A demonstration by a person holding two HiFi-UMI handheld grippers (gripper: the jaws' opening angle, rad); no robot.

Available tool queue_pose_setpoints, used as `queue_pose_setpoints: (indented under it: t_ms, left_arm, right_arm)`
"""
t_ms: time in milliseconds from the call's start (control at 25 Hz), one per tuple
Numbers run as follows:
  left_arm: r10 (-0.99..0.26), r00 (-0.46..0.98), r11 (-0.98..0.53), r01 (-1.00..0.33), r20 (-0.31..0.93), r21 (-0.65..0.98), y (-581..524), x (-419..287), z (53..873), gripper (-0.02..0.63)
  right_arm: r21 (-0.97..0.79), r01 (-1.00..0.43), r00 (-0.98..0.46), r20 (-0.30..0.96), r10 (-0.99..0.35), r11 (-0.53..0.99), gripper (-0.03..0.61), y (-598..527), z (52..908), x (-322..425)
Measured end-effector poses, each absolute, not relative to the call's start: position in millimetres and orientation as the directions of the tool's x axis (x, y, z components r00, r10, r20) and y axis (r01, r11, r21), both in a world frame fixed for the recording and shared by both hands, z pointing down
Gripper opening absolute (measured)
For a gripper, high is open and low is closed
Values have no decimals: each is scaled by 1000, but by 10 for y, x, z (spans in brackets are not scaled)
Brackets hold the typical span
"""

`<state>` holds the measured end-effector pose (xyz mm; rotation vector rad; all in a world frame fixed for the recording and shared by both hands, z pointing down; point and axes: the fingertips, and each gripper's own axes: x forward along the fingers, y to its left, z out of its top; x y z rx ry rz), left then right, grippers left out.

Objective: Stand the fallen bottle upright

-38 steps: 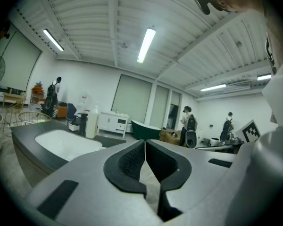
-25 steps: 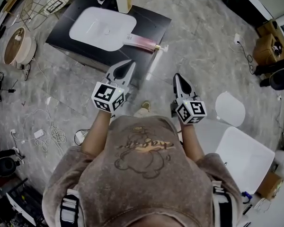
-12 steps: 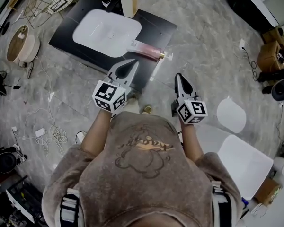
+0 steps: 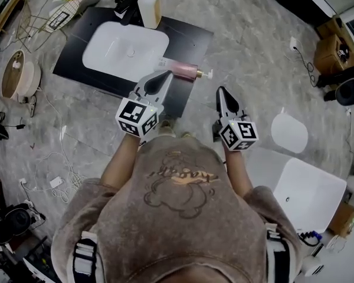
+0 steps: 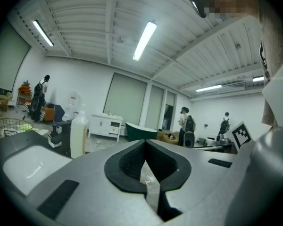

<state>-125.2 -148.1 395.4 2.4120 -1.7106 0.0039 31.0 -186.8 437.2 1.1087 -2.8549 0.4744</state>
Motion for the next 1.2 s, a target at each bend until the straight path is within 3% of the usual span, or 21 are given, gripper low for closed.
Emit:
queue_pose_setpoints:
  t_ms: [520,1200]
  left_arm:
    - [-899,421,-401,-902,119,160,-1752,-1242,4017,32]
    - [-765,601,-584,-799,233,144,-2131,-1014,4298,363]
  right_arm:
    - [-266,-715,-693,154,-704,646,-2,-2012,4385,337]
    - [-277,-745,-658,162,-735,606,0,-2182,4465,449]
